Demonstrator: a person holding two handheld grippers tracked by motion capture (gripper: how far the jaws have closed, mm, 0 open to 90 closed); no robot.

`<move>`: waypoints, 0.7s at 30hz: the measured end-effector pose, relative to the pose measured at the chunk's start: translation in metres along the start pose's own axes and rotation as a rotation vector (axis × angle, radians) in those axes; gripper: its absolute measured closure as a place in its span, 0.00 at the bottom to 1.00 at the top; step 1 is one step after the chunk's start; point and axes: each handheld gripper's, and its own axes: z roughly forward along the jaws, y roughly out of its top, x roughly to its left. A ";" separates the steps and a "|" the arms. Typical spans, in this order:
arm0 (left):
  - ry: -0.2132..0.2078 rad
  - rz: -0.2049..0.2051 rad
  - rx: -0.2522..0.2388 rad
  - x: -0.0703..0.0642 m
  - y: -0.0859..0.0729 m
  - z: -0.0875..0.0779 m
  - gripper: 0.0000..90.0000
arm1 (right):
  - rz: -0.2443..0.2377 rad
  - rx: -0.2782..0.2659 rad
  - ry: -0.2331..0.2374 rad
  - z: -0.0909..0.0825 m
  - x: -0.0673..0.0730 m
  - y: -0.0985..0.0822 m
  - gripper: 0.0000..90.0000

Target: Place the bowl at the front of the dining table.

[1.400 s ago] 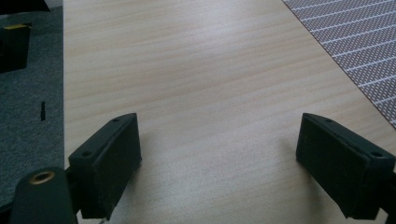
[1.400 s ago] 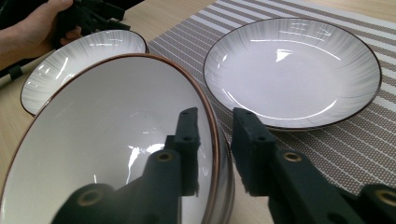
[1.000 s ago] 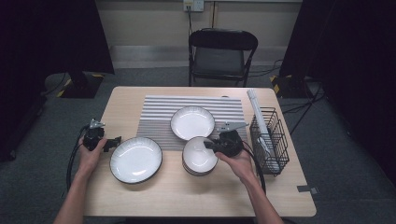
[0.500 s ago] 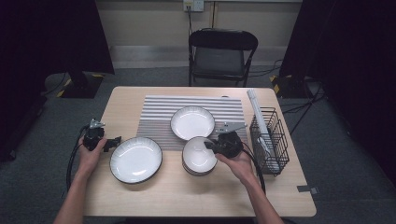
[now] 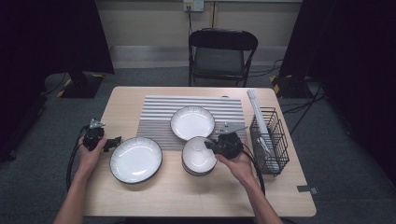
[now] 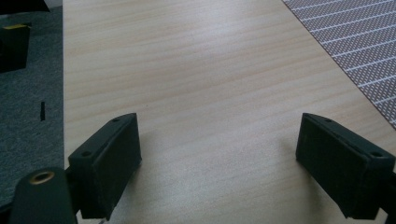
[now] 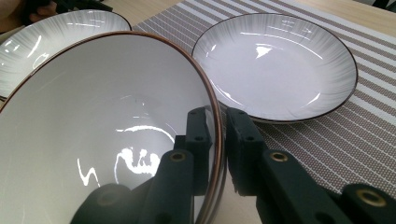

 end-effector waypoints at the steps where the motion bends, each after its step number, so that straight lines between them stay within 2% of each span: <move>1: 0.000 0.000 0.001 0.000 0.000 0.000 0.15 | 0.002 -0.008 0.004 -0.001 0.000 0.000 0.89; 6: -0.001 0.000 0.000 0.000 0.000 0.000 0.15 | -0.008 -0.011 -0.013 -0.003 0.002 0.001 0.90; 10: 0.000 0.000 0.000 0.000 0.000 0.000 0.15 | 0.001 -0.018 -0.012 -0.004 0.002 0.001 0.90; 12: 0.000 0.000 0.000 0.000 0.000 0.000 0.15 | 0.033 -0.054 0.010 -0.008 0.000 0.002 0.91; 14: -0.001 0.001 0.000 0.000 0.000 0.000 0.15 | -0.018 -0.024 -0.020 -0.009 0.004 0.005 0.92; 21: 0.000 0.000 0.000 0.000 0.000 0.000 0.15 | 0.052 -0.023 0.006 -0.007 0.001 0.004 0.92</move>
